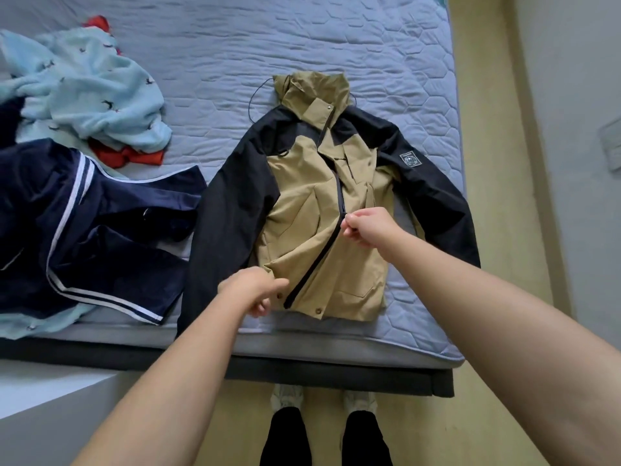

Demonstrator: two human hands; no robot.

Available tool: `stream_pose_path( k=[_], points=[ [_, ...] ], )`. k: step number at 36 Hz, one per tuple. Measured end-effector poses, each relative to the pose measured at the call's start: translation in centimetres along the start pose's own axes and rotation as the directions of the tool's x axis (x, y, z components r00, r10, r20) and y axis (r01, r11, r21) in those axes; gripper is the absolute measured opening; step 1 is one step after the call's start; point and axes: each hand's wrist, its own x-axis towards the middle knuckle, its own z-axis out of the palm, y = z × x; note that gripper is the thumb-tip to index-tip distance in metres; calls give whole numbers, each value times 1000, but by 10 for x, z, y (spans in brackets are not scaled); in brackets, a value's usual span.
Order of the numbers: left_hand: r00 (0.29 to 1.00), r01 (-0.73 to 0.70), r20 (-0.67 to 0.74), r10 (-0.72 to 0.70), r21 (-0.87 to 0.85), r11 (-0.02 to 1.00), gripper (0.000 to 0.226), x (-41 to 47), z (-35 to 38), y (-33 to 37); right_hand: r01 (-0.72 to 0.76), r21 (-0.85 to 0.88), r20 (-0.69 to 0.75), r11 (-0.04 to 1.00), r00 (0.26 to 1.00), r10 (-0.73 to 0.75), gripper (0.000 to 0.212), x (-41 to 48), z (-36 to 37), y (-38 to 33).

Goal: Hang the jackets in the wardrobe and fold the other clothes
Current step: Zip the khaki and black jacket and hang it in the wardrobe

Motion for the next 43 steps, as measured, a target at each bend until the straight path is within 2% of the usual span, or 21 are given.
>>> stream_pose_path(
  k=[2,4,5,7,8,11,12,15,20,24,28,30,32,33,35,38,40,41,43],
  points=[
    [969,30,-244,34,252,967,53,-11,-12,19,16,-42,4,999,1000,-16,35,-2,-2,-1],
    [900,-33,-402,169,323,946,58,-16,-13,39,28,-77,18,997,999,-27,35,-4,-3,-2],
    [878,-107,-415,238,313,944,62,-16,-10,49,34,-84,28,996,999,-32,34,-6,-3,-2],
    [887,-238,-336,318,256,937,64,-15,0,67,45,-65,53,997,998,-41,34,-7,-1,-4],
    [896,-270,-300,327,216,938,58,-13,6,73,46,-45,62,998,997,-43,34,-7,0,-5],
    [862,-301,-377,338,156,941,21,-8,21,81,21,58,28,998,999,-22,32,-6,2,-8],
    [844,-306,-407,349,169,937,17,-7,25,81,2,105,-9,994,1000,-1,31,-5,2,-9],
    [820,-313,-424,385,230,921,19,-6,37,73,-67,204,-92,977,992,88,30,-2,6,-7],
    [799,-296,-430,422,329,897,17,-2,50,52,-168,307,-83,937,976,202,33,-7,28,-2],
    [746,-341,-433,506,403,849,18,-1,52,41,-184,323,-105,928,968,228,34,-6,28,-7],
    [689,-386,-401,604,502,774,21,-3,51,42,-131,236,-88,963,984,155,34,-3,21,-6],
    [677,-418,-356,644,535,735,25,-5,51,39,-38,35,-30,999,999,39,33,-1,12,4],
    [671,-451,-343,658,516,728,27,-5,53,33,59,-249,25,967,998,-55,28,2,2,18],
    [663,-466,-350,662,499,730,28,-5,55,30,88,-331,47,940,996,-76,26,4,-3,24],
    [642,-505,-367,674,459,731,28,-3,59,25,125,-372,78,920,992,-103,25,8,-6,36],
    [605,-575,-398,690,381,724,31,1,67,25,103,-281,82,954,993,-83,20,12,1,49],
    [587,-602,-411,698,356,715,33,2,73,25,24,-69,46,997,999,-20,14,12,11,57],
    [580,-610,-419,699,345,713,34,2,75,24,-9,33,33,999,999,8,22,13,15,60],
    [580,-623,-429,693,315,716,36,2,78,21,-32,71,27,997,999,30,36,14,20,63]
  ],
)
